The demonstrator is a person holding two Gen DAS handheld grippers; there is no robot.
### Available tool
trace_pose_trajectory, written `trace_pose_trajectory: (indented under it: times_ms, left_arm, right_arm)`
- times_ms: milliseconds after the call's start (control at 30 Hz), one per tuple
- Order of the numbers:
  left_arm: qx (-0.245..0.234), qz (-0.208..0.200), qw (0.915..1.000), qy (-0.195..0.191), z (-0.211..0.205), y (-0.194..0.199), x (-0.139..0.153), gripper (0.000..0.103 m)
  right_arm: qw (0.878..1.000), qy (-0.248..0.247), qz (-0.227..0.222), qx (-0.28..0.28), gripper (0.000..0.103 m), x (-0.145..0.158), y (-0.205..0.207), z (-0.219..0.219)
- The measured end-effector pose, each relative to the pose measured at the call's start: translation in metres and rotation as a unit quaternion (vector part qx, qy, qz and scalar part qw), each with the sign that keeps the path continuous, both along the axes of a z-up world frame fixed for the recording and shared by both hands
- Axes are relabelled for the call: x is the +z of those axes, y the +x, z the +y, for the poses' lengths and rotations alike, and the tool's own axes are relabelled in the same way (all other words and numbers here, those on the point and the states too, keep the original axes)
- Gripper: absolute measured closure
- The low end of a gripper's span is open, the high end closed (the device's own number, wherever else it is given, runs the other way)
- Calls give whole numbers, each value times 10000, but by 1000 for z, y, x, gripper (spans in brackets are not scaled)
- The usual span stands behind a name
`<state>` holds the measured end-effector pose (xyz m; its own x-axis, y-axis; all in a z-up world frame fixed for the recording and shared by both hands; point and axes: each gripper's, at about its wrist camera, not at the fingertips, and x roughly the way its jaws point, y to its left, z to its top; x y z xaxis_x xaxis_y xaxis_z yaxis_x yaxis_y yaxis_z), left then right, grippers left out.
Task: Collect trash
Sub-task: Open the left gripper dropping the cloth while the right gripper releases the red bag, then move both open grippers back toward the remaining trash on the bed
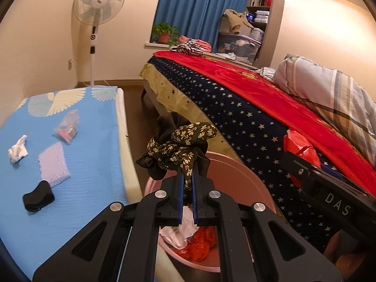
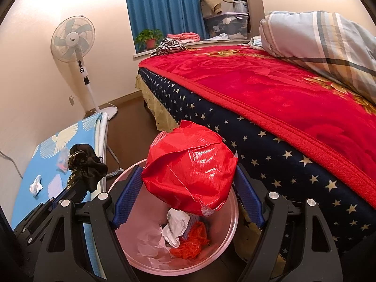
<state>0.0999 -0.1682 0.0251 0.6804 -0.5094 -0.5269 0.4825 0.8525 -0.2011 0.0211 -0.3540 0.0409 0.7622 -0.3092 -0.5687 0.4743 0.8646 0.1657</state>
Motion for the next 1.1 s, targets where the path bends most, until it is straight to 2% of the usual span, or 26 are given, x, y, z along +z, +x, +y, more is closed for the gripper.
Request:
trace_pose_trajectory:
  times_ms: [67,200,633,733,900,1100]
  left_arm:
    - [-56,68,10000,12,-3,1,-2,96]
    - [14,216,9998,-6,1,4,-8,86]
    - [172,164,9997,-28,16,-1,0,86]
    - [224,133,9996,-46,22,-2,4,86]
    - [286,78,9995,-86,30,-6,10,86]
    - [338,-13,9994,-93,41,-12,17,86]
  right_arm:
    - [10000,20,21,-47,23,-1,-1,-2]
    - [10000,14,13,-78,20,-1,-3,-3]
    - [9999,-64,-60,71,21,2,-8,4]
    - [9998,-80,-90,175,26,4,-9,9]
    - [9991,-131,-137,391,41,9,-13,18]
    - [9987,-140,-197,447,47,14,-21,22]
